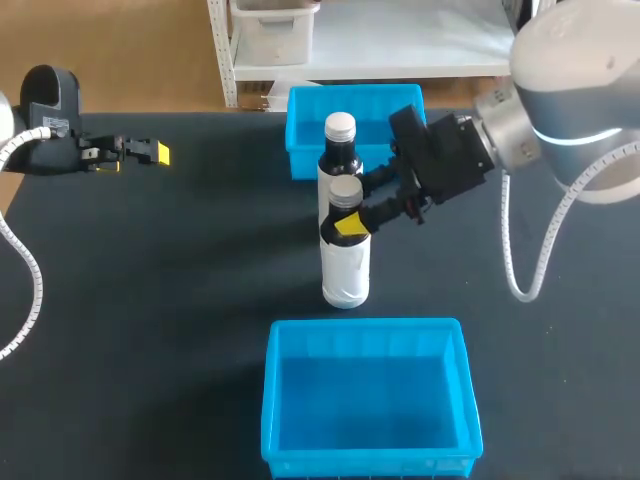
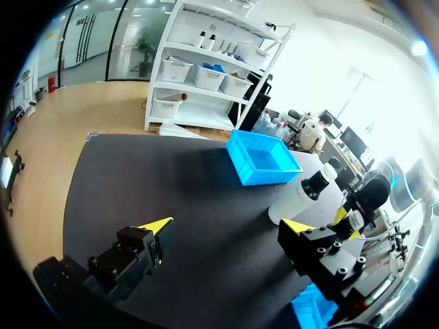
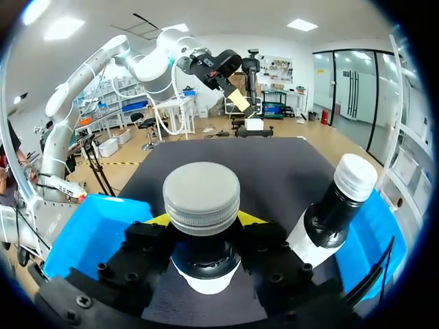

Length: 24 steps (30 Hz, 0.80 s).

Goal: Pick up the bottle, and place it in the far bin if it is heavy, or in the near bin if it is light.

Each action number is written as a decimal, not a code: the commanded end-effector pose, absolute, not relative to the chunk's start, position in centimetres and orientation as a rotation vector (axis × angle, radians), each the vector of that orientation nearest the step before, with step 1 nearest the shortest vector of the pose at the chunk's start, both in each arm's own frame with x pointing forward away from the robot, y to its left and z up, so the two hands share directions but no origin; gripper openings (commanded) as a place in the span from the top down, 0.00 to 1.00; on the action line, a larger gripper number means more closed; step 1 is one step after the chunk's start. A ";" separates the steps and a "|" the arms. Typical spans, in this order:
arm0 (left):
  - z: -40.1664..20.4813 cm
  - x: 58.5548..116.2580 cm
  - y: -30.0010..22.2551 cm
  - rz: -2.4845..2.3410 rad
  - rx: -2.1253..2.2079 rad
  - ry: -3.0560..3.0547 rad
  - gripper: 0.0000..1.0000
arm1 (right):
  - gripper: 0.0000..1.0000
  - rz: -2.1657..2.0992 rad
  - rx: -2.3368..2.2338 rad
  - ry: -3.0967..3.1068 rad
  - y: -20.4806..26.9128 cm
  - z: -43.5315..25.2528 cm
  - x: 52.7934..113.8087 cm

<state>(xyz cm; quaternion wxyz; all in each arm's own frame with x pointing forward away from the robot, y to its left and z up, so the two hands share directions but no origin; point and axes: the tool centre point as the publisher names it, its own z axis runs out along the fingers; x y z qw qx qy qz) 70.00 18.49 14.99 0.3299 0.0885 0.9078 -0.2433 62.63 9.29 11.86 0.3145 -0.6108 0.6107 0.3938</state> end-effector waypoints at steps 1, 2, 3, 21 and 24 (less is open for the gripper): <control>15.0 70.0 18.5 -0.636 0.231 2.374 0.00 | 0.67 1.042 -1.610 1.607 9.4 11.7 62.7; 15.0 70.0 18.5 -0.636 0.231 2.374 0.00 | 0.73 1.041 -1.610 1.607 9.4 11.7 62.6; 15.0 70.0 18.5 -0.636 0.231 2.374 0.00 | 0.82 1.041 -1.610 1.606 9.4 11.7 62.6; 15.0 70.0 18.5 -0.636 0.231 2.374 0.00 | 1.00 0.977 -1.612 1.591 7.9 14.5 62.1; 15.0 70.0 18.5 -0.636 0.231 2.374 0.00 | 1.00 0.958 -1.616 1.590 7.4 15.4 61.9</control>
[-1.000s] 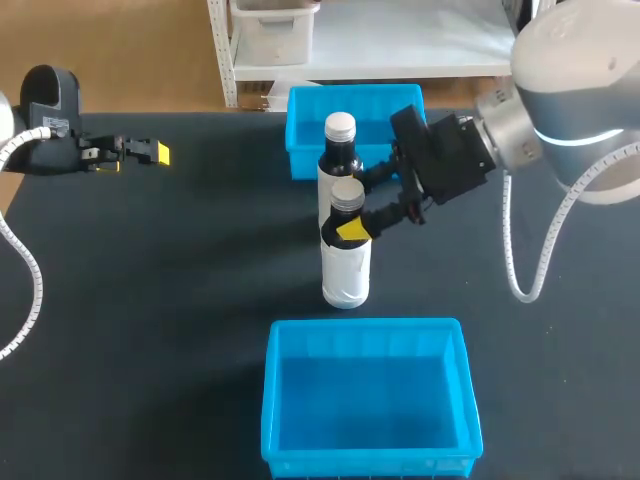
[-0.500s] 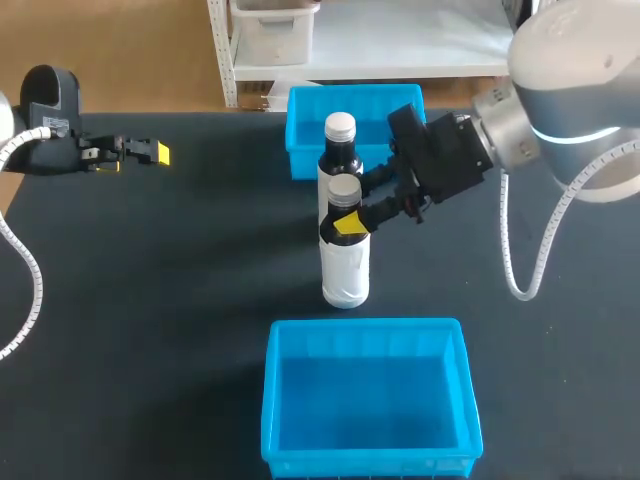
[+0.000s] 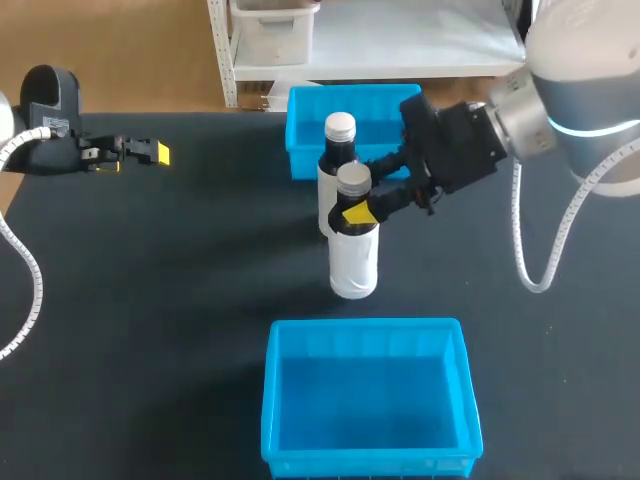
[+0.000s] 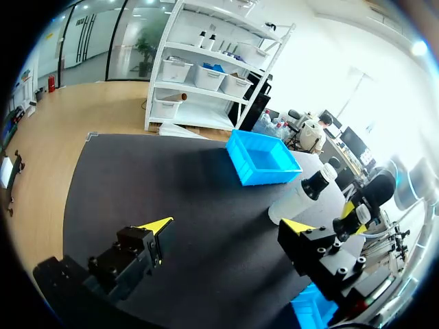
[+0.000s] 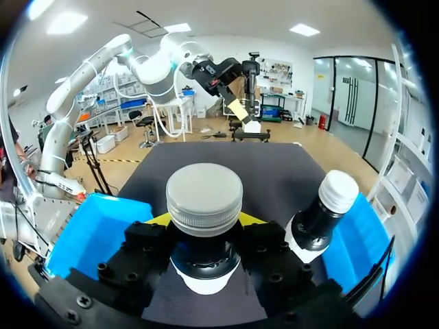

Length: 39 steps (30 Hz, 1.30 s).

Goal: Pick up the bottle, and place it in the far bin if it is heavy, or in the near bin if it is light.

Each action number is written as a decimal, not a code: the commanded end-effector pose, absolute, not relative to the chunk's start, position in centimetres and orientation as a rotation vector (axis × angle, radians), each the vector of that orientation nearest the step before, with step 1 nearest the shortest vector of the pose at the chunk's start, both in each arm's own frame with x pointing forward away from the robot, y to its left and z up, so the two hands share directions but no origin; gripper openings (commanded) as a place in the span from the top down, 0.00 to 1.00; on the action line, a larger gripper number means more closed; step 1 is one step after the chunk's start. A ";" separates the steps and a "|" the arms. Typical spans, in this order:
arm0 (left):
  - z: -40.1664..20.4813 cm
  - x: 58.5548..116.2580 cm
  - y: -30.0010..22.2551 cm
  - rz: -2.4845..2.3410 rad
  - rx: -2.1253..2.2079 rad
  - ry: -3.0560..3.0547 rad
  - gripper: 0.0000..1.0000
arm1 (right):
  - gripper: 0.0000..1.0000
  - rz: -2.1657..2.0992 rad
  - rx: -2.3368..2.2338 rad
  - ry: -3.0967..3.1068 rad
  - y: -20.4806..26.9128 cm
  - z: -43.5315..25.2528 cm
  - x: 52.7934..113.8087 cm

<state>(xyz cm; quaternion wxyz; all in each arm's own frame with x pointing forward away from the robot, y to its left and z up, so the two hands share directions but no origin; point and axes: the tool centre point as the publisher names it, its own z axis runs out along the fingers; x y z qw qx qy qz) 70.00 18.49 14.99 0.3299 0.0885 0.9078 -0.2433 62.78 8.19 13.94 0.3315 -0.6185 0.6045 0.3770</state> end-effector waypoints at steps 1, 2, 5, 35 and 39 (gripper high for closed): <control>15.0 70.0 18.5 -0.636 0.231 2.374 0.00 | 1.00 0.951 -1.617 1.591 7.2 15.7 61.8; 15.0 70.0 18.5 -0.636 0.231 2.374 0.00 | 1.00 0.944 -1.617 1.594 7.0 16.0 61.8; 15.0 70.0 18.5 -0.636 0.231 2.374 0.00 | 1.00 0.918 -1.618 1.604 6.1 16.9 61.7; 15.0 70.0 18.5 -0.636 0.231 2.374 0.00 | 1.00 0.845 -1.556 1.645 2.5 24.3 56.4; 15.0 70.0 18.5 -0.636 0.231 2.374 0.00 | 1.00 0.853 -1.557 1.645 3.2 24.8 54.9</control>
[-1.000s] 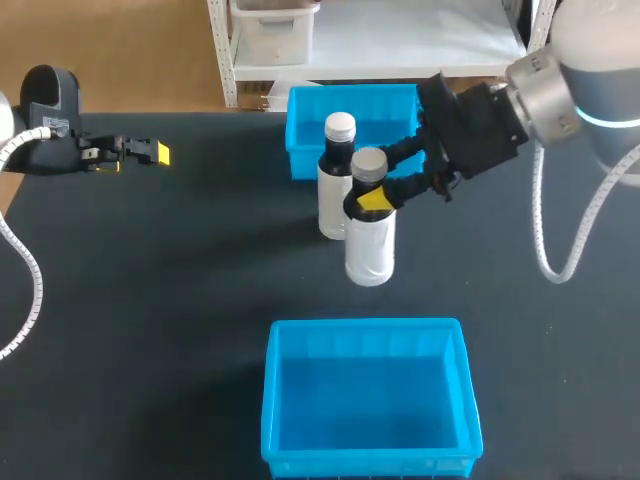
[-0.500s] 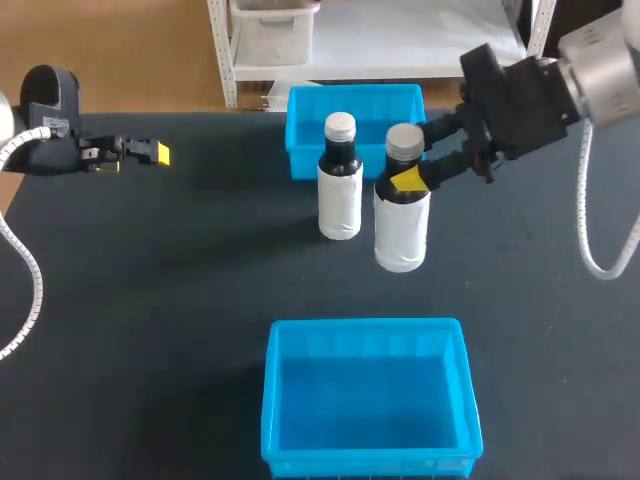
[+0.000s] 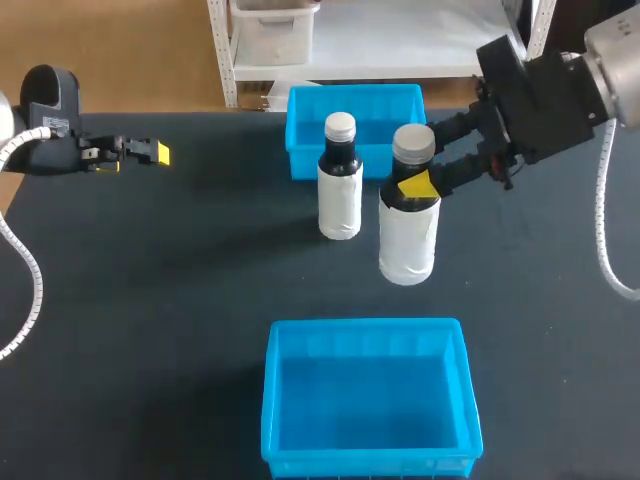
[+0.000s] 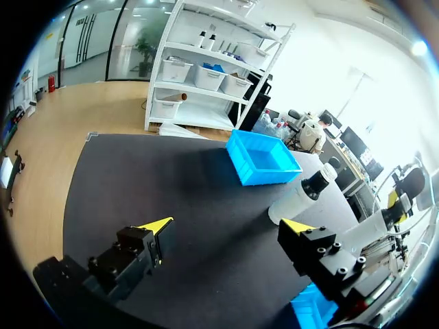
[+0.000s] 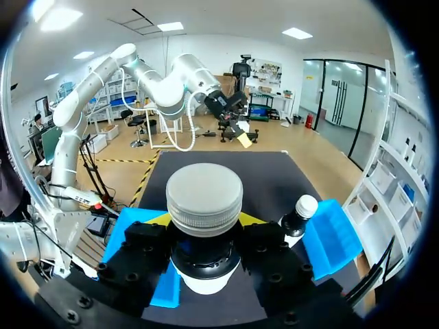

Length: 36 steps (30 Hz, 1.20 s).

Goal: Pick up the bottle, and place it in the far bin if it is heavy, or in the near bin if it is light.

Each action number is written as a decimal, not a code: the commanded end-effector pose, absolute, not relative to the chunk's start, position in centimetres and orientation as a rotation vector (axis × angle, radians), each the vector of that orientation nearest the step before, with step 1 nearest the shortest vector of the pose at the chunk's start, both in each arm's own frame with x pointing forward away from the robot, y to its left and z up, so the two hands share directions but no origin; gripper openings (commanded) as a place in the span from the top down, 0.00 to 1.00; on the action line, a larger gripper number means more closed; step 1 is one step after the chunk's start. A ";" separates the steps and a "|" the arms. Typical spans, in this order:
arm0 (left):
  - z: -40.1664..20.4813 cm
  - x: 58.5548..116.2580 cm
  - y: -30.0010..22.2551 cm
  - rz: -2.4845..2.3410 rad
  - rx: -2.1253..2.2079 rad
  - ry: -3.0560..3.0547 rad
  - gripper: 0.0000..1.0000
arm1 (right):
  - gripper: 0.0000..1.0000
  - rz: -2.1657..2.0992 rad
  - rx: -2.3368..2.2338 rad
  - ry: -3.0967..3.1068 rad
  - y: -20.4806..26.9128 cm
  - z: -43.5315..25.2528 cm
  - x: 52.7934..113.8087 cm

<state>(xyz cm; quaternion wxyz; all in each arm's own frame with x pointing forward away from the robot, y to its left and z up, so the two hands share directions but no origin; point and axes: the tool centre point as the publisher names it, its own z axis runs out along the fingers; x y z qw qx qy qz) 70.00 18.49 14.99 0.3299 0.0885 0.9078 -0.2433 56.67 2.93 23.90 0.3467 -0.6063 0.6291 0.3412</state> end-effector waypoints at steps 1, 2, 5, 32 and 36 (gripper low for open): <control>15.0 70.0 18.5 -0.636 0.231 2.374 0.00 | 1.00 0.861 -1.558 1.643 3.4 24.8 54.5; 15.0 70.0 18.5 -0.636 0.231 2.374 0.00 | 1.00 0.868 -1.560 1.640 3.7 24.8 54.2; 15.0 70.0 18.5 -0.636 0.231 2.374 0.00 | 1.00 0.886 -1.574 1.629 4.7 25.0 53.2; 15.0 70.0 18.5 -0.636 0.231 2.374 0.00 | 1.00 0.848 -1.554 1.666 1.4 26.6 52.8; 15.0 70.0 18.5 -0.636 0.231 2.374 0.00 | 1.00 0.804 -1.538 1.700 -1.1 27.0 54.7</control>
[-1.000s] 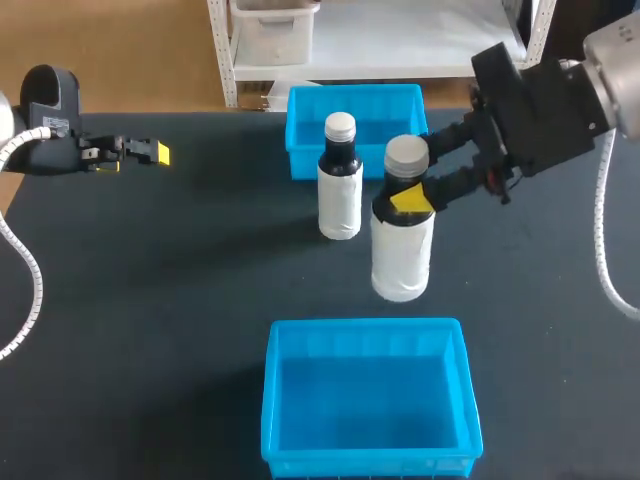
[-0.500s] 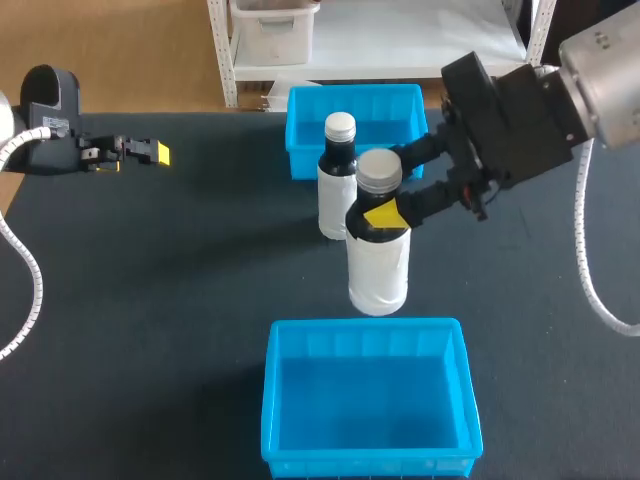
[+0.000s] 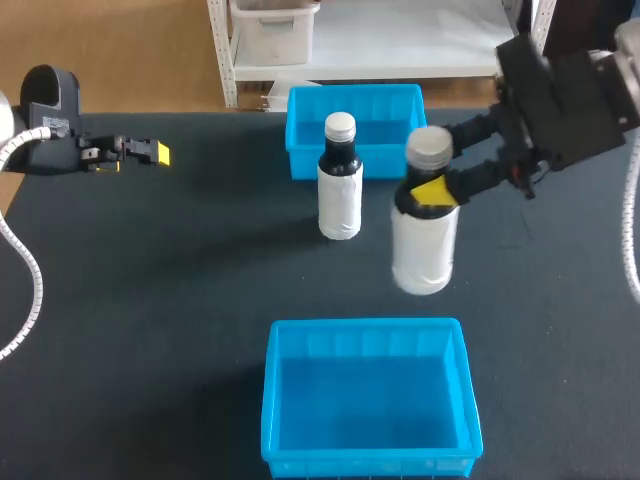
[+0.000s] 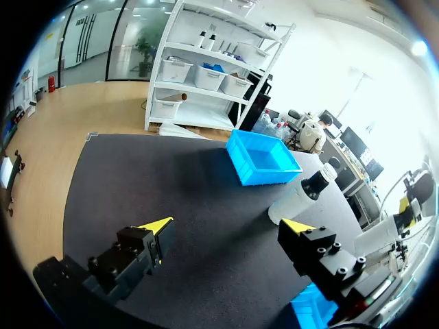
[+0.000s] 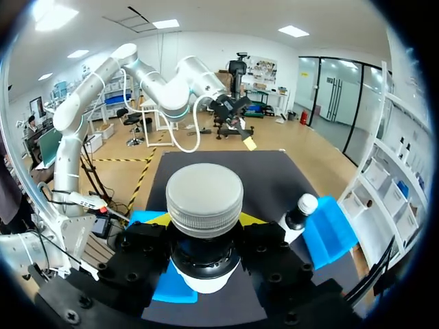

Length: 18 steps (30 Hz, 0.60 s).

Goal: Pick up the bottle, and place it in the far bin if it is heavy, or in the near bin if it is light.

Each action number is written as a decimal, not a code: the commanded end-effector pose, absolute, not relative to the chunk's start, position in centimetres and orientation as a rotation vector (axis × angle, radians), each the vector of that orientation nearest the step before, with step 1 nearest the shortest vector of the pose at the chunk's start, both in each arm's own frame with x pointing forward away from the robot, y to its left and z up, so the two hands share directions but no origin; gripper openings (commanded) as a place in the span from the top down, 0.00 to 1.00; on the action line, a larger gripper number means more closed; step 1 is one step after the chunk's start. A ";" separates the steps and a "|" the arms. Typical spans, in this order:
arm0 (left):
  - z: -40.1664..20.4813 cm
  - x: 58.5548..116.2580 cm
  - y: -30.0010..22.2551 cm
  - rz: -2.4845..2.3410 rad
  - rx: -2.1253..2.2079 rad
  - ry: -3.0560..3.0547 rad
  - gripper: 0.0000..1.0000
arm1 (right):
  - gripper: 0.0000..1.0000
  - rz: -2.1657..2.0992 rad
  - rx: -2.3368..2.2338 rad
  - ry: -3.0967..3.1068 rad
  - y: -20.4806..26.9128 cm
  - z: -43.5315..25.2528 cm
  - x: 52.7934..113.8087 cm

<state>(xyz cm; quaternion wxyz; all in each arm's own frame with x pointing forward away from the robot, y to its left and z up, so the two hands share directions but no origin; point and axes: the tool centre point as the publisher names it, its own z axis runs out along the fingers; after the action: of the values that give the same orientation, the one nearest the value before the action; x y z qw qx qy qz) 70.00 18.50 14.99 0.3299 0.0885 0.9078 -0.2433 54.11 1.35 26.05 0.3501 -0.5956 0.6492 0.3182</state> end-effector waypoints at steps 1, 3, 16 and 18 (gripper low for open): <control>15.0 70.0 18.5 -0.636 0.231 2.374 0.00 | 1.00 0.798 -1.536 1.704 -1.5 27.1 55.0; 15.0 70.0 18.5 -0.636 0.231 2.374 0.00 | 1.00 0.777 -1.531 1.718 -2.9 27.2 56.3; 15.0 70.0 18.5 -0.636 0.231 2.374 0.00 | 1.00 0.739 -1.504 1.736 -9.0 27.4 65.3; 15.0 70.0 18.5 -0.636 0.231 2.374 0.00 | 1.00 0.742 -1.504 1.731 -9.4 27.1 66.9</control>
<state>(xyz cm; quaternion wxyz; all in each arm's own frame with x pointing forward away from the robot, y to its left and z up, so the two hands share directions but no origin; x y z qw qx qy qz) 70.00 18.49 14.99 0.3299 0.0885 0.9078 -0.2433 63.86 -9.27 27.45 0.3700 -0.5734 0.6813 0.2650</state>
